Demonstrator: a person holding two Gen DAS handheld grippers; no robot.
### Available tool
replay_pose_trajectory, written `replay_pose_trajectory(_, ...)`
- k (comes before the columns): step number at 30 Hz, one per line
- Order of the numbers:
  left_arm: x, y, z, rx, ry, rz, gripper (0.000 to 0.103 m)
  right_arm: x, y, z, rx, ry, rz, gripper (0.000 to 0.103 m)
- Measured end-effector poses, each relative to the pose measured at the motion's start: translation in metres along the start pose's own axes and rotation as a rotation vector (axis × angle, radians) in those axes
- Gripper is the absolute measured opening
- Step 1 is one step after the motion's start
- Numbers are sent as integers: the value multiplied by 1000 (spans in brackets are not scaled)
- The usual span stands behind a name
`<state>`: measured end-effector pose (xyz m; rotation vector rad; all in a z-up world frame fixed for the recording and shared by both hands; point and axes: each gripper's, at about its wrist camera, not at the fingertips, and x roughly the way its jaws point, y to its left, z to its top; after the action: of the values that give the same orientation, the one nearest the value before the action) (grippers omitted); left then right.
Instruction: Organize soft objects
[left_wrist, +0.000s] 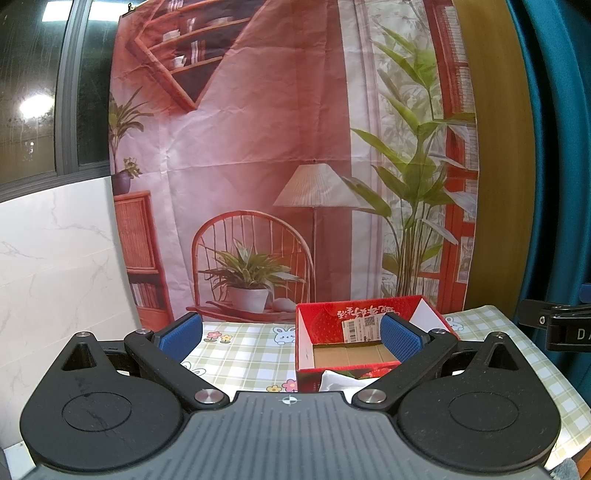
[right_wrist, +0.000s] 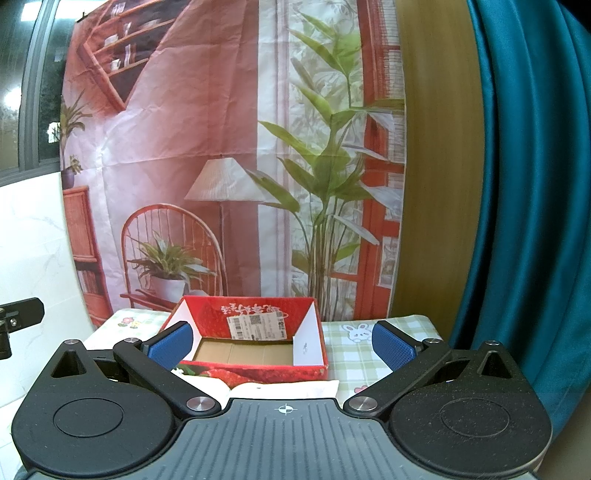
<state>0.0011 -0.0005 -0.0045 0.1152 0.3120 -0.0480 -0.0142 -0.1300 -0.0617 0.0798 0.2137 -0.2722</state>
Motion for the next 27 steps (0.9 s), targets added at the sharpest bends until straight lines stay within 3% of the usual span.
replay_pose_trajectory(8, 14, -5, -20, 33, -29, 20, 103, 4, -12, -24, 64, -89, 57, 103)
replay_pose_trajectory(12, 30, -10, -38, 59, -15, 29, 103, 17, -18, -42, 104, -69, 111, 103)
replay_pose_trajectory(17, 56, -5, -60, -5, 34, 30, 103, 36, -19, -73, 113, -103, 65, 103)
replay_pose_trajectory(22, 75, -2, -83, -53, 6, -10, 103, 65, -19, -100, 92, -32, 56, 103)
replay_pose_trajectory(27, 105, -14, -101, -32, 137, -69, 103, 90, -12, -129, 15, 36, 51, 103)
